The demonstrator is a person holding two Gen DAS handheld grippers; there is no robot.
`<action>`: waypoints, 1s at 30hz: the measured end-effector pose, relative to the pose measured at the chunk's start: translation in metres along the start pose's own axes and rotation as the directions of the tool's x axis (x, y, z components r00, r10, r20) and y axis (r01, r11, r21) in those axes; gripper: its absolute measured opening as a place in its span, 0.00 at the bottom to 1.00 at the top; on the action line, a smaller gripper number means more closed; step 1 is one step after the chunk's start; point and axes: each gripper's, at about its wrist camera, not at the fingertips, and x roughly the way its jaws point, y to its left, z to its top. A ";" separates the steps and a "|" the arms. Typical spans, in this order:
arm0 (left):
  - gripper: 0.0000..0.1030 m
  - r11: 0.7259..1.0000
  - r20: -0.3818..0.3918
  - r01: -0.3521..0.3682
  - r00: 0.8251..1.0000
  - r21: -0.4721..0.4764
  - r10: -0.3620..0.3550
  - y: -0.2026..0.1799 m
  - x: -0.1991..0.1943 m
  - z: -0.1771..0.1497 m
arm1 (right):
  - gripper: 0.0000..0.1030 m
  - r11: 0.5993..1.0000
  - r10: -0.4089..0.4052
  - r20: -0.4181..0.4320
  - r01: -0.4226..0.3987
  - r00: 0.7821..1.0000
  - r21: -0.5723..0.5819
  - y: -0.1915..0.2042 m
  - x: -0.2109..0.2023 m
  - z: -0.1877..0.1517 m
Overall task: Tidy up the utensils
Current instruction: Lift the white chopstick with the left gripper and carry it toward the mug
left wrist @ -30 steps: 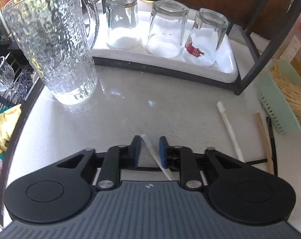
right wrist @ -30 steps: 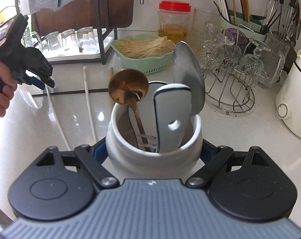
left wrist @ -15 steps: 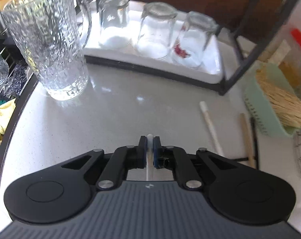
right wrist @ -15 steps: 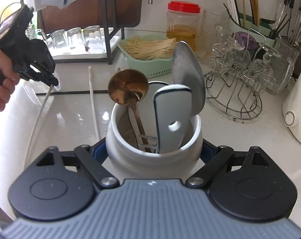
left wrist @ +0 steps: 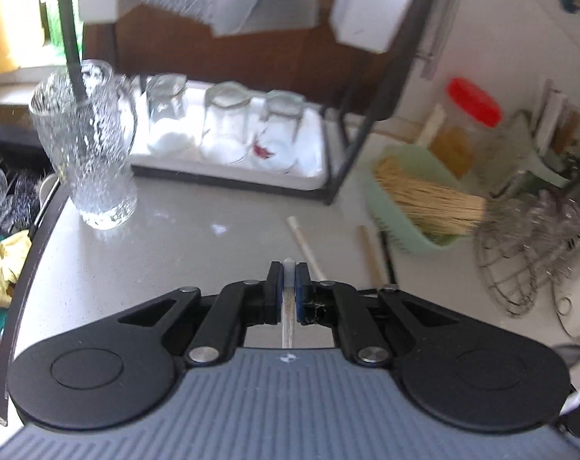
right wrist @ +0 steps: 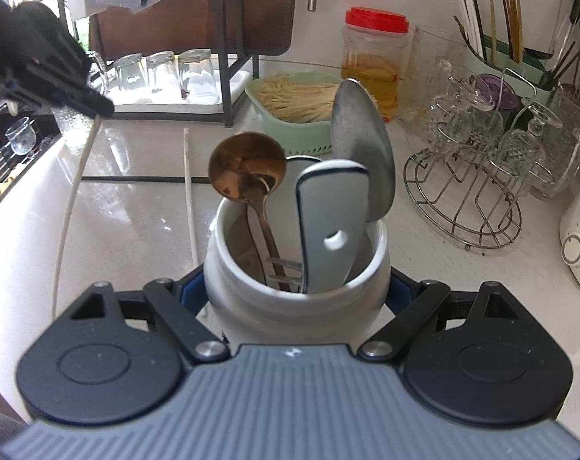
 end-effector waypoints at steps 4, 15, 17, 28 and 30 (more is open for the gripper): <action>0.07 0.999 0.010 0.030 0.999 0.029 -0.031 -0.018 -0.022 -0.004 | 0.89 1.000 0.015 0.007 -0.015 1.000 -0.005 -0.002 -0.001 -0.001; 0.07 0.994 0.059 0.090 0.994 0.067 -0.094 -0.053 -0.073 -0.016 | 0.89 0.999 0.041 0.015 -0.040 0.999 -0.031 -0.002 0.000 -0.001; 0.07 0.993 0.065 0.093 0.993 0.076 -0.098 -0.057 -0.079 -0.017 | 0.89 0.998 0.044 0.015 -0.044 0.999 -0.035 -0.002 0.000 -0.001; 0.07 0.981 0.108 0.143 0.982 0.133 -0.157 -0.074 -0.117 -0.020 | 0.89 0.997 0.062 0.026 -0.061 0.998 -0.051 -0.004 0.000 -0.001; 0.07 0.978 0.109 0.141 0.981 0.154 -0.158 -0.079 -0.122 -0.020 | 0.89 0.997 0.065 0.034 -0.064 0.997 -0.049 -0.004 -0.001 -0.003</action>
